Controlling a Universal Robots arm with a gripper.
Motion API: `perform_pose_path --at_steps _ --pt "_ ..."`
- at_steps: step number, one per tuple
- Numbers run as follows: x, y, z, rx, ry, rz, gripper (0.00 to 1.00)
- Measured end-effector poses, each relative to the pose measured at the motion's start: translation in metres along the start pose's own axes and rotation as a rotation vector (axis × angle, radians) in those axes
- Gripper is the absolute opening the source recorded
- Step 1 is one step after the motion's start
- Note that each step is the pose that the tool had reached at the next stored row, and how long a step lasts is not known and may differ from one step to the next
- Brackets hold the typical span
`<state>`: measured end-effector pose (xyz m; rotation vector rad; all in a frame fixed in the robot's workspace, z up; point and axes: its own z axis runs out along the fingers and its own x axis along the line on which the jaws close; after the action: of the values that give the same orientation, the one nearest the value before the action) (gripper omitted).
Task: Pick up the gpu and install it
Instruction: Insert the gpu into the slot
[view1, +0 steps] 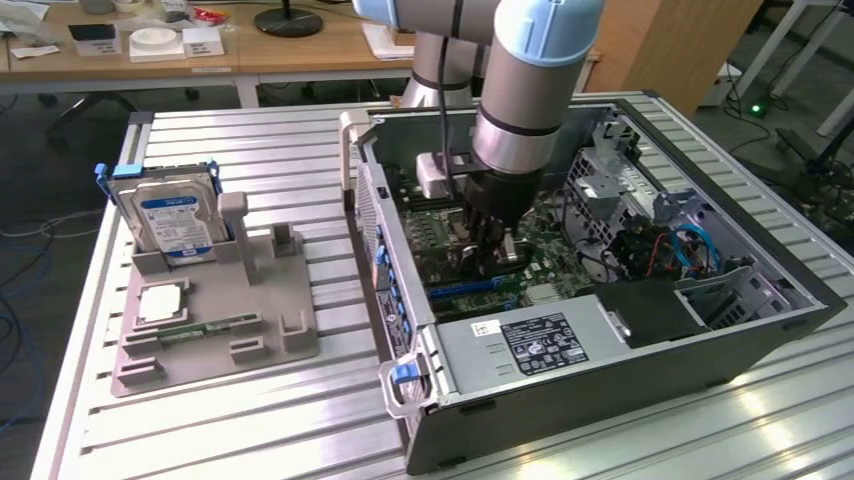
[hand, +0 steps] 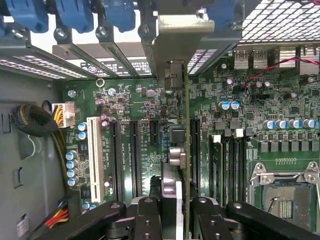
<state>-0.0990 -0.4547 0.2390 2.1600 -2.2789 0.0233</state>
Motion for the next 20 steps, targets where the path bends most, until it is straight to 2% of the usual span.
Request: perform_pose_path --at_steps 20 --pt "0.0001 0.0038 0.0075 0.0 -0.0009 0.0 0.28"
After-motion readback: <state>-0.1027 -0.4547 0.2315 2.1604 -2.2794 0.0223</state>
